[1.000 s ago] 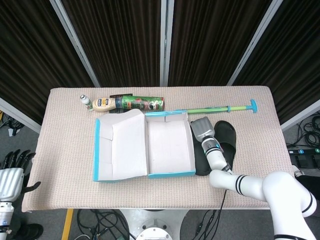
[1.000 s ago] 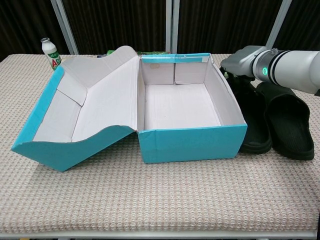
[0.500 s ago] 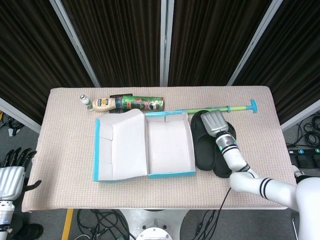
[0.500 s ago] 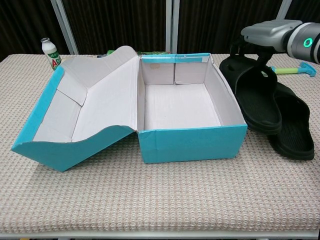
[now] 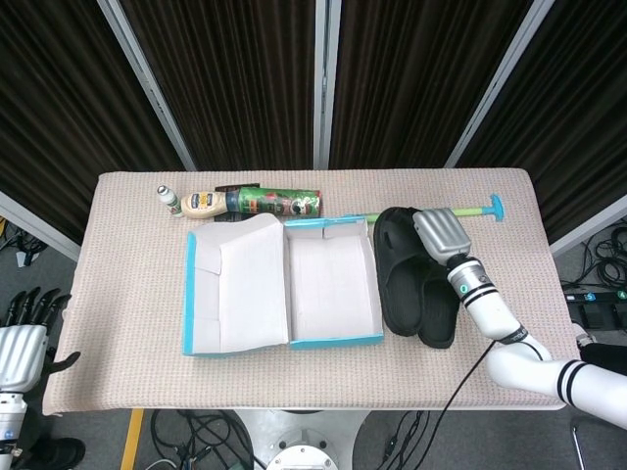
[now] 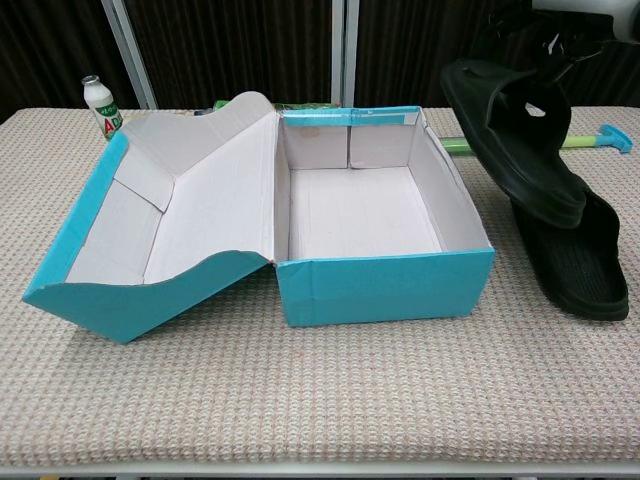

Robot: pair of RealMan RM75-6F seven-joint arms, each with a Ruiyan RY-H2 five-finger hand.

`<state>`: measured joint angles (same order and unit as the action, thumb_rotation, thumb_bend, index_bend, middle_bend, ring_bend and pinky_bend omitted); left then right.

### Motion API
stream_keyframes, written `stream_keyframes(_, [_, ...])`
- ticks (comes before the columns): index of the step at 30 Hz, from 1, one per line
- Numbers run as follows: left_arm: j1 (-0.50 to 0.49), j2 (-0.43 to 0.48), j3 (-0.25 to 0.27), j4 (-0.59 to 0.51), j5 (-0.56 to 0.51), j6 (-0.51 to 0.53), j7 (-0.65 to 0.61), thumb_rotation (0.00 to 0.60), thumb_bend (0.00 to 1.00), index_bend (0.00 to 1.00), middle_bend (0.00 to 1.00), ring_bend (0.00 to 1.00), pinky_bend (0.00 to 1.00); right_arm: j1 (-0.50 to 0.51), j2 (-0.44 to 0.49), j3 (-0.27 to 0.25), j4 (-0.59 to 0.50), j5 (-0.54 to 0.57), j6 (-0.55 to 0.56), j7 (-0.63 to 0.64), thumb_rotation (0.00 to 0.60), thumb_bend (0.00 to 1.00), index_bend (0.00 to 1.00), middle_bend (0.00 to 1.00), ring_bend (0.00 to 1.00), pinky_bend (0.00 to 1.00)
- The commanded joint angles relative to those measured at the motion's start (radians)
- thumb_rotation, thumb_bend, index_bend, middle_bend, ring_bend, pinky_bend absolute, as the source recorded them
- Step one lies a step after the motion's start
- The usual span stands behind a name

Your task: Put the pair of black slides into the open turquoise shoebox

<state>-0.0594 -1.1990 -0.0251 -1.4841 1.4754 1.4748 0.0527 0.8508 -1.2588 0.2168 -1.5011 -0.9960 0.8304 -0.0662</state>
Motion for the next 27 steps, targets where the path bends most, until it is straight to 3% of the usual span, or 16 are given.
stream_keyframes(1, [0.000,0.000,0.002,0.001,0.002,-0.001,0.001,0.600,0.03,0.17,0.10,0.01,0.02,0.001,-0.038,0.056,-0.016,-0.038,-0.015,0.101,0.600,0.28,0.49,0.41,0.75,0.96])
stream_keyframes(12, [0.011,0.001,0.007,0.003,0.006,0.012,-0.013,0.600,0.03,0.17,0.10,0.01,0.02,0.095,-0.342,0.132,0.135,0.014,0.048,0.100,0.600,0.27,0.49,0.38,0.76,0.97])
stream_keyframes(27, [0.013,0.001,0.009,0.016,0.004,0.006,-0.036,0.600,0.03,0.17,0.10,0.01,0.02,0.155,-0.576,0.194,0.333,0.026,0.077,0.149,0.600,0.27,0.49,0.38,0.76,0.97])
